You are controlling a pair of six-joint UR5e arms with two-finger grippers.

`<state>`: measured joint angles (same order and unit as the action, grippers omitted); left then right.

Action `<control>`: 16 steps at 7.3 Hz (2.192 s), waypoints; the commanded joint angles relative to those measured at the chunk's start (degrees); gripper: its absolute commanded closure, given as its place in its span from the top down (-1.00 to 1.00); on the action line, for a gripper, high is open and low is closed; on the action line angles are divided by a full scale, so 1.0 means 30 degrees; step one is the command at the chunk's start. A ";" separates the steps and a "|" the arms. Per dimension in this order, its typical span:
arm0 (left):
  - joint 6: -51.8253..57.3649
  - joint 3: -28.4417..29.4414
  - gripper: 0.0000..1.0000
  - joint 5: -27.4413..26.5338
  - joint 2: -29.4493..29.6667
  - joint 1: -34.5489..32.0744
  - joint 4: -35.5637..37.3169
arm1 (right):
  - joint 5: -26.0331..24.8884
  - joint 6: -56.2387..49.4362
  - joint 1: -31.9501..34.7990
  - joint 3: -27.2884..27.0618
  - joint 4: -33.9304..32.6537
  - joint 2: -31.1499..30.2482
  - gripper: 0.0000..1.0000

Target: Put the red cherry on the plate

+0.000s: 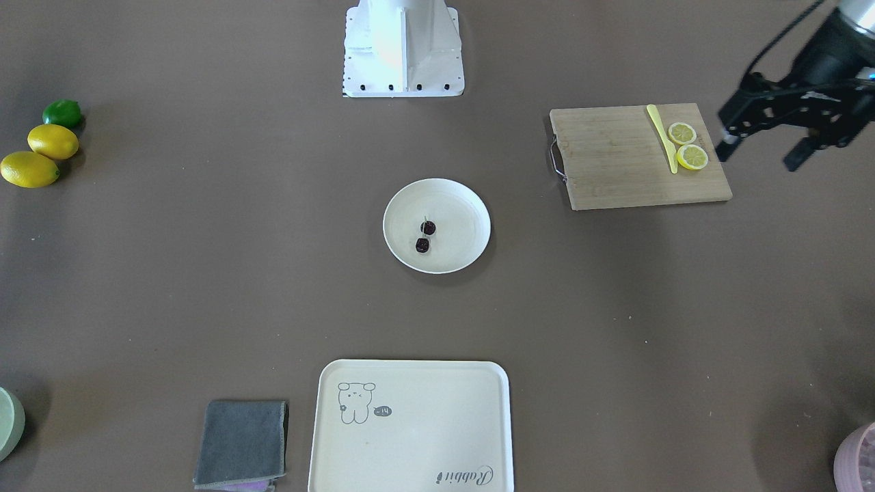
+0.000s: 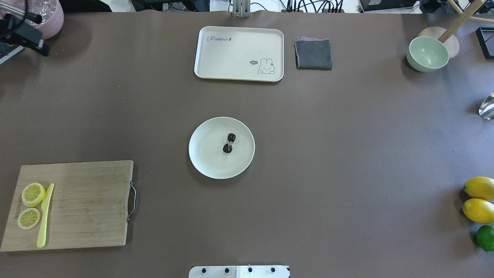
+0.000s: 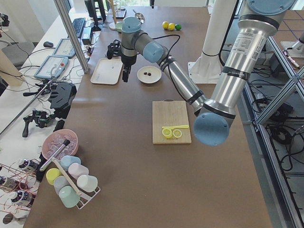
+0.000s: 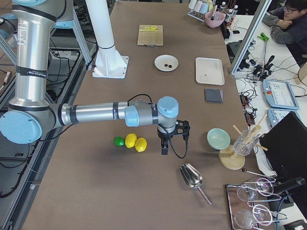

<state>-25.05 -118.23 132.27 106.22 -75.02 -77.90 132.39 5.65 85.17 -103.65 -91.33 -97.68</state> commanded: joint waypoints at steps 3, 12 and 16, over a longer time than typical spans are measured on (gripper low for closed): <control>1.4059 0.3457 0.96 0.0353 -0.4526 -0.6479 0.3911 | -0.1854 -0.5662 0.2430 0.0124 -0.3338 0.0129 1.00; 0.9814 0.6510 0.96 0.2401 -0.9127 -0.6574 -0.5204 | -0.1620 -0.5486 0.2401 0.0125 -0.3191 0.0127 1.00; 0.9844 0.6335 0.96 0.2053 -0.9275 -0.6632 -0.5204 | -0.1621 -0.5486 0.2401 0.0125 -0.3191 0.0157 1.00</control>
<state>4.46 -99.07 138.46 78.44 -94.88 -93.43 127.43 -10.81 92.37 -103.27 -100.90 -97.24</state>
